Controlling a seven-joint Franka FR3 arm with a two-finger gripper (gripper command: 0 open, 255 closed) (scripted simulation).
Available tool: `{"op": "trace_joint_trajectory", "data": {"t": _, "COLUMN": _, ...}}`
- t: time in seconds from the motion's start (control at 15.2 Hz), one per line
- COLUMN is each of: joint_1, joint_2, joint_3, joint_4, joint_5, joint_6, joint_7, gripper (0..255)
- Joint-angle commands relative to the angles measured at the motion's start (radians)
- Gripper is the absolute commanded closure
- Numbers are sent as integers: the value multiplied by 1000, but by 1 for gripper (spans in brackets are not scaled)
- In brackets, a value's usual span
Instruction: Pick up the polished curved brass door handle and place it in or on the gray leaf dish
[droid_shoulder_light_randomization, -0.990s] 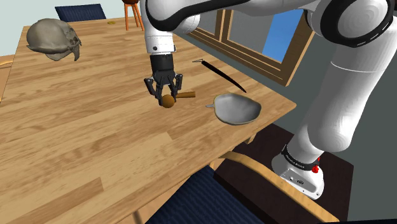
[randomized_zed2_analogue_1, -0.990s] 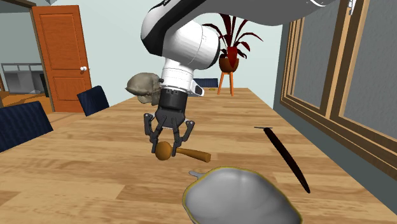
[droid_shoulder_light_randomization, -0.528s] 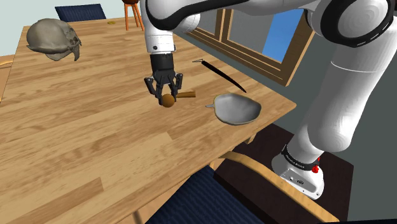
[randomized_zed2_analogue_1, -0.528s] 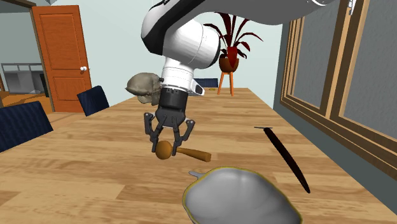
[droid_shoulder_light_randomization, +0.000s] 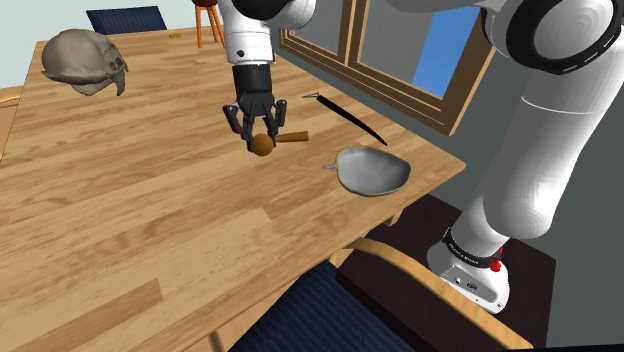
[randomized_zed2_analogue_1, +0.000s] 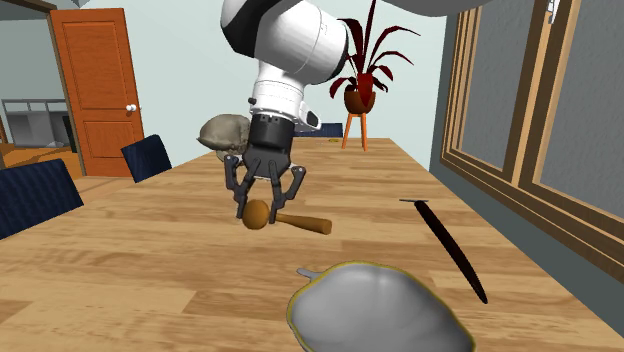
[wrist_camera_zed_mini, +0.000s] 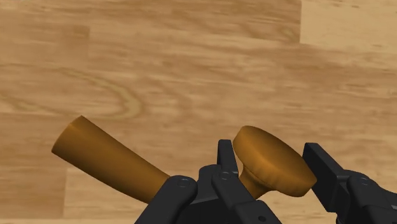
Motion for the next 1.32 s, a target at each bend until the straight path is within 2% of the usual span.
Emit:
{"op": "trace_joint_trajectory", "data": {"t": 0.0, "joint_1": 0, "joint_2": 1, "joint_3": 0, "joint_4": 30, "joint_5": 0, "joint_6": -28, "joint_7": 9, "gripper": 255}}
{"op": "trace_joint_trajectory", "data": {"t": 0.86, "joint_1": 1, "joint_2": 26, "joint_3": 3, "joint_4": 230, "joint_5": -2, "joint_6": -196, "joint_7": 61, "gripper": 255}}
{"op": "trace_joint_trajectory", "data": {"t": 1.25, "joint_1": -24, "joint_2": -249, "joint_3": -10, "joint_4": -91, "joint_5": 64, "joint_6": -155, "joint_7": 8, "gripper": 255}}
